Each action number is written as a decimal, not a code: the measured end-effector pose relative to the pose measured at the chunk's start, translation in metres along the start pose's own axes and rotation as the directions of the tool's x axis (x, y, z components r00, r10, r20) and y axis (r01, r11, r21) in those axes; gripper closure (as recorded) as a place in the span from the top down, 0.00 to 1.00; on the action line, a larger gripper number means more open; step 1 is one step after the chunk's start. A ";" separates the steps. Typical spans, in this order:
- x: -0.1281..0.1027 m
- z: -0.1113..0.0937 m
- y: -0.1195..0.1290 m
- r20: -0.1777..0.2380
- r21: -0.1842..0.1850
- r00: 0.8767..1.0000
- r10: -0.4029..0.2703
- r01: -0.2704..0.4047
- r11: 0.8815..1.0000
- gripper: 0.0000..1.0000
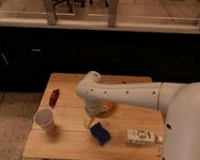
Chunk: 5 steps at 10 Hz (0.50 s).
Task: Place the white sponge in the ceramic cup
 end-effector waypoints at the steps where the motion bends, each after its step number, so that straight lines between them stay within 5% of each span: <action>1: 0.002 0.004 -0.004 0.018 0.002 1.000 0.022 -0.022 1.000 0.80; 5: -0.004 0.018 -0.011 0.020 0.000 0.995 0.102 -0.102 0.995 0.80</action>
